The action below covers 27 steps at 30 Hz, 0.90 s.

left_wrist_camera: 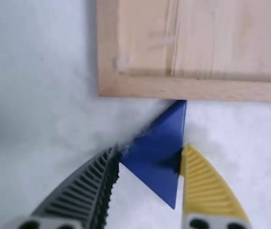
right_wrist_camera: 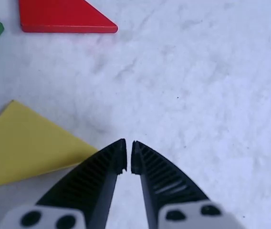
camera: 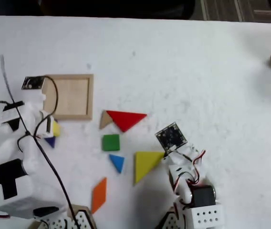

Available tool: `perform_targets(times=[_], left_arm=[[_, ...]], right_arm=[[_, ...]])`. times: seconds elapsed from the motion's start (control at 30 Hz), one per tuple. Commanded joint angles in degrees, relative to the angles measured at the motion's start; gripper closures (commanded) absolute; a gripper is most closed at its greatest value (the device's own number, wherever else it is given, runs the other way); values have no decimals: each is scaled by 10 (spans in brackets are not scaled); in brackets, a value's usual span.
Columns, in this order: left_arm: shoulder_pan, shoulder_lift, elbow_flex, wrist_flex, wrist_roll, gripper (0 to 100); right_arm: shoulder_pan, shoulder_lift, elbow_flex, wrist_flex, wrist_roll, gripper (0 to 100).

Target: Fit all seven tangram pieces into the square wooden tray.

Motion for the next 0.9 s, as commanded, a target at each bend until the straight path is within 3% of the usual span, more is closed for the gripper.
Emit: perform_targets(times=[0.0, 0.2, 0.53, 0.87], left_arm=[[5, 0, -19, 11, -6, 861], [5, -3, -20, 15, -2, 861], [27, -4, -95, 115, 55, 861], [51, -4, -102, 116, 56, 861]], right_arm=[[8, -7, 5, 6, 8, 975], [8, -7, 5, 6, 8, 975], [8, -7, 5, 6, 8, 975], [8, -7, 5, 6, 8, 975]])
